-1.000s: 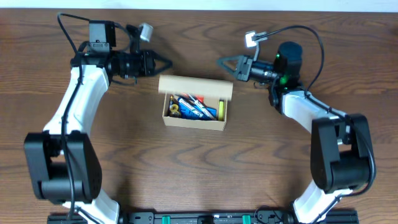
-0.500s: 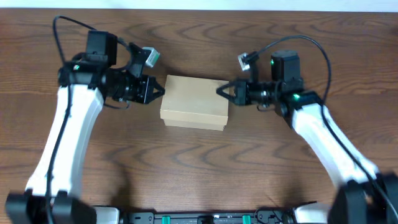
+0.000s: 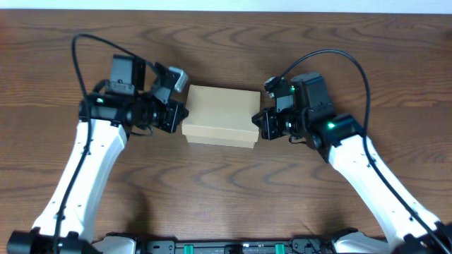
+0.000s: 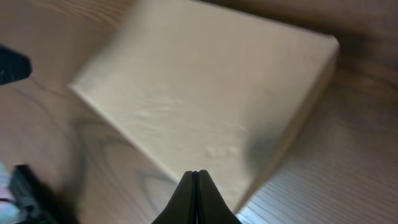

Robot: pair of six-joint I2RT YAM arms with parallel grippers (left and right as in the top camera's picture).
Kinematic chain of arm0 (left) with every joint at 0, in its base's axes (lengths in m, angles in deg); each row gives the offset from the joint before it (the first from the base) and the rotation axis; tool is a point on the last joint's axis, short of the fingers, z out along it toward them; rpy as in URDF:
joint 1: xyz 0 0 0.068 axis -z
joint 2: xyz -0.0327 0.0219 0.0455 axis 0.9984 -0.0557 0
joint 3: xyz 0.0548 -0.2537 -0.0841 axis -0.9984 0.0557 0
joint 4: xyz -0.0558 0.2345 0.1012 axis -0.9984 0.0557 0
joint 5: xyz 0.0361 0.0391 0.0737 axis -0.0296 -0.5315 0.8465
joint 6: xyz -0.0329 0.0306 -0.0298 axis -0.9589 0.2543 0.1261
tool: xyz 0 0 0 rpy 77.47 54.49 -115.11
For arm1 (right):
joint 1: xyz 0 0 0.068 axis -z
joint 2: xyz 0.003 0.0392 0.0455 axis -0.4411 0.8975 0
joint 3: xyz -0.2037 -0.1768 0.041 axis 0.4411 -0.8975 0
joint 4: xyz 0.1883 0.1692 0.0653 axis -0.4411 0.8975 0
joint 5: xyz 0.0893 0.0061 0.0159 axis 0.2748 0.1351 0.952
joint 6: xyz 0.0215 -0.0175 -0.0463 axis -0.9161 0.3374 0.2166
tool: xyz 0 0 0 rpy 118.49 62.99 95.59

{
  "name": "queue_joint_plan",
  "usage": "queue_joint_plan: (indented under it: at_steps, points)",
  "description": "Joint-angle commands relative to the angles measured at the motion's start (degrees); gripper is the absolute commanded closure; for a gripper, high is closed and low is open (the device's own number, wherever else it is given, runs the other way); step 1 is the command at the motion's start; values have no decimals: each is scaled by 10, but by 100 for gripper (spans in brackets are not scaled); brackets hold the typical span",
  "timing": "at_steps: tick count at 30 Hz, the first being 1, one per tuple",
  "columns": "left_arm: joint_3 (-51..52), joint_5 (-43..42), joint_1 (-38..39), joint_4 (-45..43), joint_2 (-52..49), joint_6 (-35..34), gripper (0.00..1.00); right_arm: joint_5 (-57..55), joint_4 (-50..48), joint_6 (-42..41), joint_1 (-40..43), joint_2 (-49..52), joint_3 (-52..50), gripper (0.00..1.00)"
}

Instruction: Pack container

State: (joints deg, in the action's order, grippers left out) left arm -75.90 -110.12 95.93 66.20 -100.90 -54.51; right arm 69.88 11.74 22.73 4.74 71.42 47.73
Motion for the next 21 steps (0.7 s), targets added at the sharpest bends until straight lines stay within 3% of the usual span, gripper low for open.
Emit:
queue_joint_plan:
  at_steps: [1,7,21]
  points:
    - [45,-4,5,-38,-5,-20,94,-29,0,12,-5,34,-15,99]
    - [90,-11,12,-87,-29,-29,94,-22,-3,12,-12,81,-15,99]
    - [94,-16,12,-70,-58,-33,94,-7,-6,12,-17,67,-11,99]
